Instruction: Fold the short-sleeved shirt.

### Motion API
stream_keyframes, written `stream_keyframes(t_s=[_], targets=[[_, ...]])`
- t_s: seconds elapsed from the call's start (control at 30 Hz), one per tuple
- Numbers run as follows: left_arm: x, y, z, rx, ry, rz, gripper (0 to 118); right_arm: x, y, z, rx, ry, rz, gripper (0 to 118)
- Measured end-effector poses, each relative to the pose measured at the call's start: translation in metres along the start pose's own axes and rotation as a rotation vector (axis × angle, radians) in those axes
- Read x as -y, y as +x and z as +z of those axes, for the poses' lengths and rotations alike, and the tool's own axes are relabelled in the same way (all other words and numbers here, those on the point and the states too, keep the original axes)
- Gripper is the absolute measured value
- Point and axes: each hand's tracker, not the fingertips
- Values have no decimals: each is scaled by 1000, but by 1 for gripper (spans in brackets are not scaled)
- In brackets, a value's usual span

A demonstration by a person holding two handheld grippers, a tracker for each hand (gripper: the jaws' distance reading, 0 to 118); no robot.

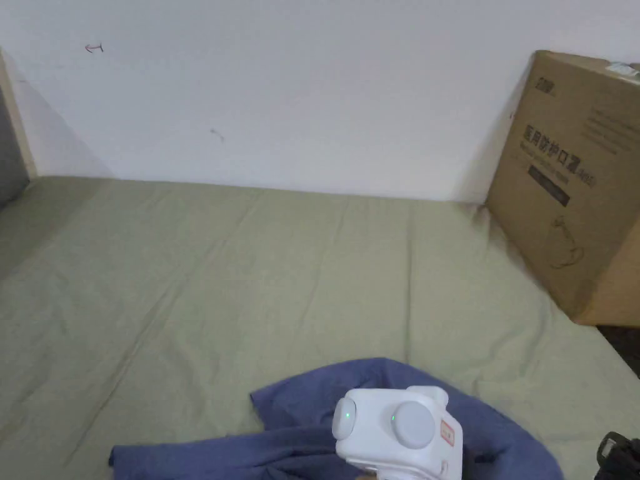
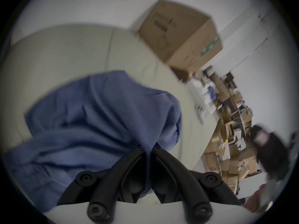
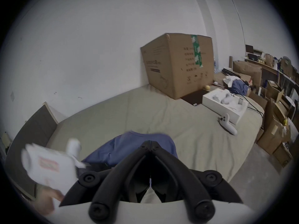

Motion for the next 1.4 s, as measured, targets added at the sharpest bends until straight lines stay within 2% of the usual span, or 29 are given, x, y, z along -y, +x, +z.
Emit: stream_keyframes(t_s=[0.1,0.13,0.2,0.23,0.27,0.3,0.43,0.47,0.5,0.53,0.57,0.6,0.7,0.83,0.97,1.03,1.1,1.13,1.17,1.23,1.33,1.4], targets=[[23,-11,-25,-48,-65,12,5,2,5,-4,11,-18,-3,0],[25,-14,-30,-63,-72,13,13,3,5,-5,10,-23,0,0],[25,-18,-28,-58,-65,15,70,4,0,-7,5,-27,9,0],[23,-17,-21,-12,-61,10,91,4,-2,-7,1,-31,14,0],[20,-15,-12,8,-40,3,105,4,-5,-8,-4,-34,18,0],[16,-12,1,15,0,-14,107,5,-8,-10,-13,-36,23,0],[9,-19,64,-41,130,-65,106,6,-28,-8,-61,-42,38,0],[12,-22,81,-47,163,-54,103,7,-35,-7,-78,-43,43,0],[16,-34,97,-58,190,-33,95,9,-43,-7,-101,-46,55,0],[22,-46,111,-78,212,-12,76,10,-51,-6,-123,-51,73,0],[28,-58,121,-103,230,7,40,13,-58,-6,-137,-54,88,0],[38,-72,133,-163,235,43,21,17,-66,-6,-153,-61,110,0],[75,-117,148,-316,232,132,4,30,-89,-9,-199,-97,151,0],[114,-173,160,-320,162,261,0,49,-117,-21,-249,-156,184,0],[114,-207,180,-386,179,320,2,64,-140,-32,-291,-201,229,0],[99,-224,191,-421,178,313,17,69,-149,-35,-304,-210,257,0],[81,-248,199,-426,179,323,57,73,-154,-39,-311,-221,275,0],[69,-251,202,-445,183,347,71,75,-155,-42,-312,-227,279,0],[60,-260,205,-474,174,370,76,77,-156,-44,-312,-234,279,0],[44,-276,210,-526,192,415,76,82,-154,-51,-312,-255,277,0],[24,-314,190,-504,128,454,75,88,-151,-59,-290,-287,281,0],[28,-320,170,-484,55,470,51,89,-148,-61,-278,-300,279,0]])
